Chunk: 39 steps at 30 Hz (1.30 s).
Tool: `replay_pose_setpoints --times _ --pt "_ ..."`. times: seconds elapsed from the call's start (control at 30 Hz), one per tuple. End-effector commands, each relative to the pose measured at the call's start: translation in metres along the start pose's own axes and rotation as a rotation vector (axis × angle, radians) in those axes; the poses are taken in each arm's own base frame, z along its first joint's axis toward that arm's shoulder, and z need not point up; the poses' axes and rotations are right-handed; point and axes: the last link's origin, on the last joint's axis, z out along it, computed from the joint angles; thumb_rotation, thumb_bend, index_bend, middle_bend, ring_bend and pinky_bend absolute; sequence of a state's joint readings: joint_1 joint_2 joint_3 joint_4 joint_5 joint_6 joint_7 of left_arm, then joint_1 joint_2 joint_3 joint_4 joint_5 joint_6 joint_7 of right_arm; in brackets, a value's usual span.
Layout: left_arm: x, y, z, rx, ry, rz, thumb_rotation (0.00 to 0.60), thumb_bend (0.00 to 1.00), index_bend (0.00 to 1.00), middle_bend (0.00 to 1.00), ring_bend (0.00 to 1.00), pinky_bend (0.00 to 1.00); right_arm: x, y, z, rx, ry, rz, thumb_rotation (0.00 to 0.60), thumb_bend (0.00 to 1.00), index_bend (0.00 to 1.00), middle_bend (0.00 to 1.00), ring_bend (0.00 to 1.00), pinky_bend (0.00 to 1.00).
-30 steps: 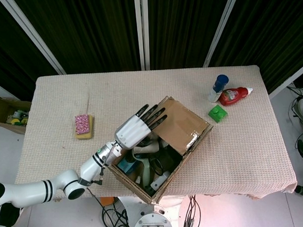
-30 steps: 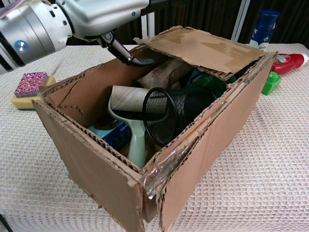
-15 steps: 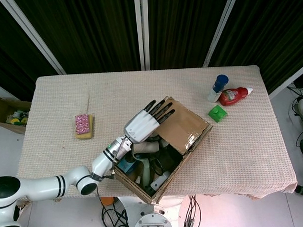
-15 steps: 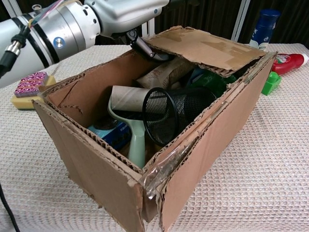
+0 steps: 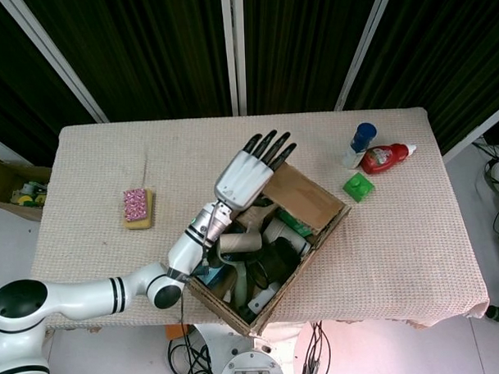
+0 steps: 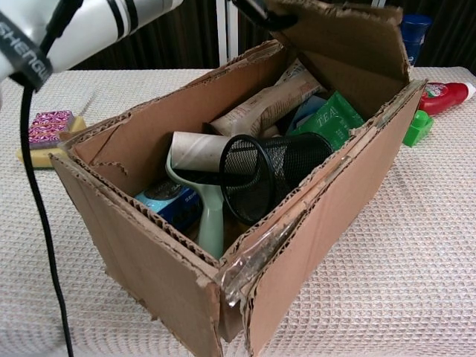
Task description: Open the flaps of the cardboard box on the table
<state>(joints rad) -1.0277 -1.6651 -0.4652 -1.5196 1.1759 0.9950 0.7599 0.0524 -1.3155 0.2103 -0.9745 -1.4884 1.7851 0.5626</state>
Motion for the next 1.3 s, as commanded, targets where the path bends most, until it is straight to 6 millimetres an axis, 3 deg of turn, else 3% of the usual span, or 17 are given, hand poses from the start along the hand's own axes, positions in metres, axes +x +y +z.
replay_pose_setpoints --times 0.03,0.2,0.53,0.77,0.97,1.1,1.23,1.3 --pt "0.028 0.005 0.024 0.057 0.039 -0.036 0.331 0.25 0.00 0.02 0.02 0.18 0.002 0.002 0.000 -0.004 0.005 0.000 0.600 0.36 0.00 0.00 0.00 0.00" --pt "0.036 0.018 0.042 0.107 0.041 -0.042 0.331 0.24 0.00 0.02 0.02 0.18 0.002 0.004 0.002 -0.008 0.006 0.006 0.600 0.36 0.00 0.00 0.00 0.00" --pt "0.021 0.078 0.084 0.181 0.073 -0.106 0.309 0.22 0.00 0.01 0.02 0.18 0.000 0.003 0.003 -0.002 0.002 0.023 0.600 0.36 0.00 0.00 0.00 0.00" --pt "0.012 0.101 0.107 0.171 0.129 -0.101 0.301 0.21 0.00 0.00 0.02 0.18 0.004 0.008 0.002 -0.022 0.009 0.034 0.600 0.36 0.00 0.00 0.00 0.00" --pt "0.000 0.099 0.111 0.181 0.119 -0.079 0.300 0.20 0.00 0.00 0.02 0.17 0.005 0.014 0.002 -0.041 0.006 0.040 0.600 0.36 0.00 0.00 0.00 0.00" --pt "0.002 0.088 0.109 0.190 0.126 -0.076 0.299 0.20 0.00 0.00 0.02 0.17 0.004 0.015 0.001 -0.038 0.002 0.038 0.600 0.36 0.00 0.00 0.00 0.00" --pt "0.016 0.068 0.095 0.183 0.145 -0.056 0.290 0.21 0.00 0.00 0.02 0.17 0.003 0.014 0.001 -0.031 -0.005 0.032 0.600 0.36 0.00 0.00 0.00 0.00" --pt "0.024 0.052 0.079 0.174 0.122 -0.038 0.271 0.23 0.00 0.00 0.02 0.17 0.003 0.012 0.001 -0.022 -0.005 0.028 0.600 0.36 0.00 0.00 0.00 0.00"
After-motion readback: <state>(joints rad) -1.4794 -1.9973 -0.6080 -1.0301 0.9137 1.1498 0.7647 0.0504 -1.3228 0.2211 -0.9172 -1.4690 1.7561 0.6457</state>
